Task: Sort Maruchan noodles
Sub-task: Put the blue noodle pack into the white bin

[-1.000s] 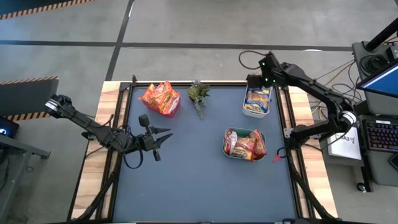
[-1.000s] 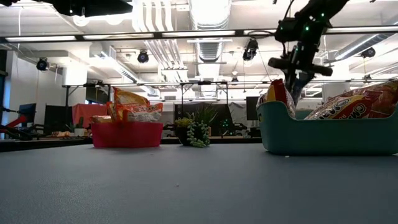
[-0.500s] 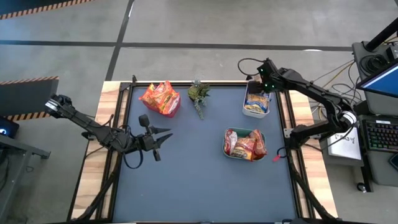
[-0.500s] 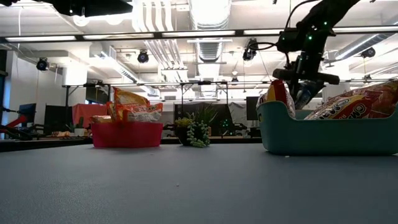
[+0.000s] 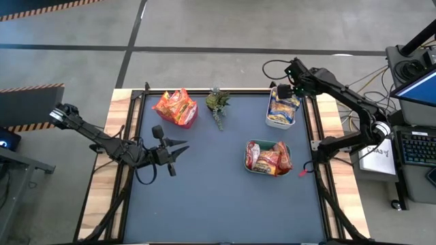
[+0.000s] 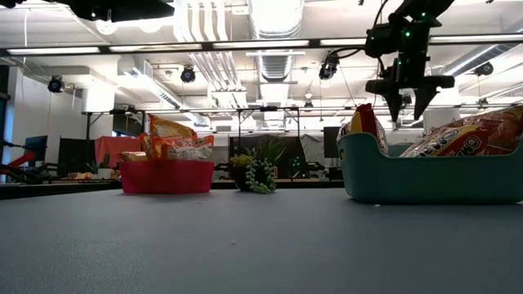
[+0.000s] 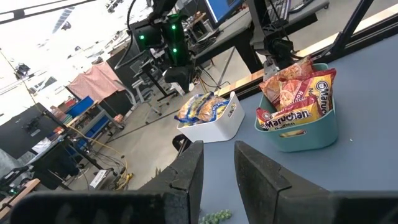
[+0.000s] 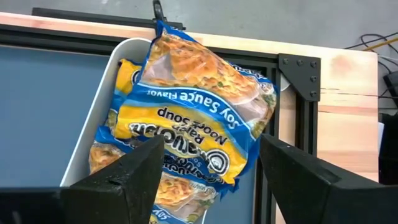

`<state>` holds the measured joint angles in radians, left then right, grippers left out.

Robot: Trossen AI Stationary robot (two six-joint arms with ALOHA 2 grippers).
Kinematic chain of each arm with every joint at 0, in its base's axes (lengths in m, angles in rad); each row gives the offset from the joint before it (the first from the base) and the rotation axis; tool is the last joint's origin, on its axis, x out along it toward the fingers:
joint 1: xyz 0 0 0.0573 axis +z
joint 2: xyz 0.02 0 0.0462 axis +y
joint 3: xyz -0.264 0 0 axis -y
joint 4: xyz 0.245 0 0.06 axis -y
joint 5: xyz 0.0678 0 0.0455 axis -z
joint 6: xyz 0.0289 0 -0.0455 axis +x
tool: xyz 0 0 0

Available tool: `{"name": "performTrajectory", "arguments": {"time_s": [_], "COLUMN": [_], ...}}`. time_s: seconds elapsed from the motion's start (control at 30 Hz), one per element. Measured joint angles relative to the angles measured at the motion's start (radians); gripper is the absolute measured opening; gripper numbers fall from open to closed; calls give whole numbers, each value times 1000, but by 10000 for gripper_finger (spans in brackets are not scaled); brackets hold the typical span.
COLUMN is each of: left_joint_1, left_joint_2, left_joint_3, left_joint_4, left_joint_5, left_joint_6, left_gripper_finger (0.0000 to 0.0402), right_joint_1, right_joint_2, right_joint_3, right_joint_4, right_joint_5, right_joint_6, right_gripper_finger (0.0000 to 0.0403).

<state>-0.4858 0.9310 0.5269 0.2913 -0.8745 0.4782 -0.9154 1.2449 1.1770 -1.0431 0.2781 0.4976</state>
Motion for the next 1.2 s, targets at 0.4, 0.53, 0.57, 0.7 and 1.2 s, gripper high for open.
{"name": "performTrajectory", "arguments": {"time_s": [0.4, 0.53, 0.57, 0.7, 1.2], "left_joint_1": [0, 0, 0, 0, 3], "left_joint_2": [0, 0, 0, 0, 0], "left_joint_3": [0, 0, 0, 0, 0], "left_joint_4": [0, 0, 0, 0, 0], "left_joint_5": [0, 0, 0, 0, 0], "left_joint_6": [0, 0, 0, 0, 7], "left_gripper_finger": [73, 73, 73, 73, 73], "right_joint_1": [22, 27, 27, 27, 73], "right_joint_2": [1, 1, 1, 1, 0], "right_joint_3": [-61, -147, -170, -250, -367], "right_joint_4": [70, 200, 244, 381, 560], "right_joint_5": [93, 115, 116, 117, 65], "right_joint_6": [-3, -24, -31, -50, -50], "right_gripper_finger": [156, 96, 81, 32, 9]}}
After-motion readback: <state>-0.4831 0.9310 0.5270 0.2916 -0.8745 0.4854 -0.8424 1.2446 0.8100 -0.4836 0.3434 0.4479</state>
